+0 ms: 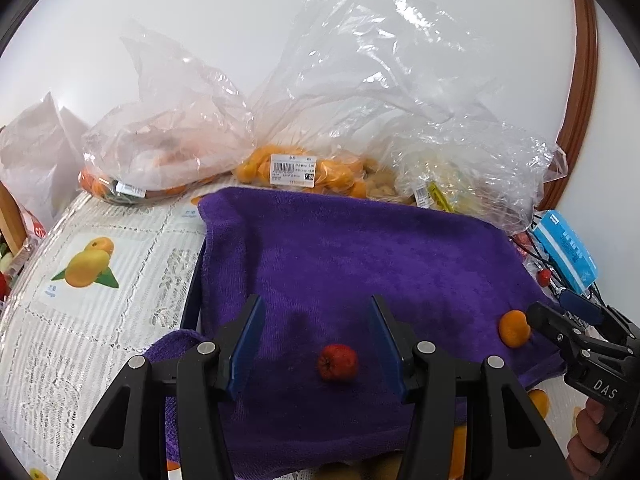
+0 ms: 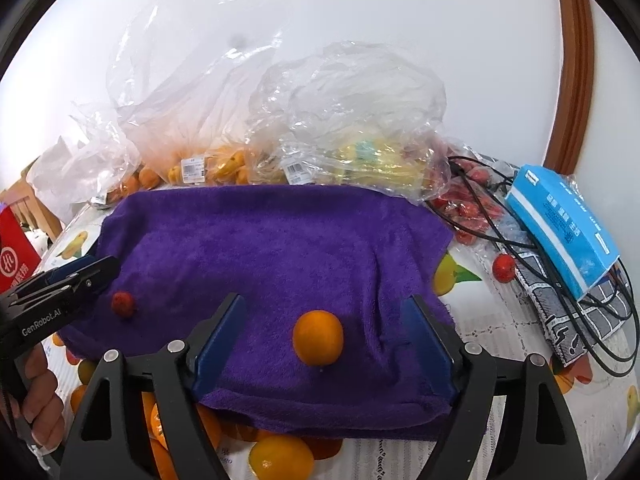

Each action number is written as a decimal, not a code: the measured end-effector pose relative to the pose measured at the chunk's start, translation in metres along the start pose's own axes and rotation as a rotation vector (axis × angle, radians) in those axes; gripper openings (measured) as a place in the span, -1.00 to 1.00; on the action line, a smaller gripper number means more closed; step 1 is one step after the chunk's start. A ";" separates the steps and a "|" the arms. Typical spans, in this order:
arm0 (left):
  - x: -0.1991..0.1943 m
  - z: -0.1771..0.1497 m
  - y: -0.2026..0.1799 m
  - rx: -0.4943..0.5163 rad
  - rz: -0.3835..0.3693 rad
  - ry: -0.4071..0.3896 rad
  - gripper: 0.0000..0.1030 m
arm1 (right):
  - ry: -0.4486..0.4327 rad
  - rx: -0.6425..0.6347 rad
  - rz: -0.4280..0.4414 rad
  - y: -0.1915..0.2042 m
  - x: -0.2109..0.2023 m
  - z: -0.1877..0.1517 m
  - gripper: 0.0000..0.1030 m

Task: Organize fruits
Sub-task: 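Lower the fruits onto the towel and open both grippers to release them, then move the right gripper to another orange while the left gripper moves to a pale yellow fruit, then close the right gripper on the orange while the left gripper closes on the pale yellow fruit, then lift both held fruits and carry them over the purple towel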

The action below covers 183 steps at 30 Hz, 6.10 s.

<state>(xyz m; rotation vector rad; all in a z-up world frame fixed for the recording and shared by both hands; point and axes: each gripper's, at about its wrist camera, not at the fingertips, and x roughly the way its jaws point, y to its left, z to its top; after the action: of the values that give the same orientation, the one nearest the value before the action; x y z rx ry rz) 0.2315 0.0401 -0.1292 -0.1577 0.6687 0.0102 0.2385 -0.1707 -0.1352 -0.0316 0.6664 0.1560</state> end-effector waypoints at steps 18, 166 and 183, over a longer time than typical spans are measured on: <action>-0.016 0.001 -0.006 0.033 -0.013 -0.035 -0.02 | -0.017 -0.012 0.076 0.013 -0.031 -0.005 0.57; -0.017 0.019 -0.007 -0.012 -0.101 -0.012 -0.52 | -0.153 0.104 0.171 -0.001 -0.059 0.036 -0.24; 0.005 0.001 0.005 -0.030 -0.068 -0.011 -0.51 | -0.082 0.160 0.158 -0.027 -0.006 0.010 -0.24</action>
<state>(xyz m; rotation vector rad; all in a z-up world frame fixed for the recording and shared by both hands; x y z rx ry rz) 0.2353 0.0448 -0.1321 -0.2091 0.6522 -0.0447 0.2435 -0.1977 -0.1242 0.1806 0.5979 0.2545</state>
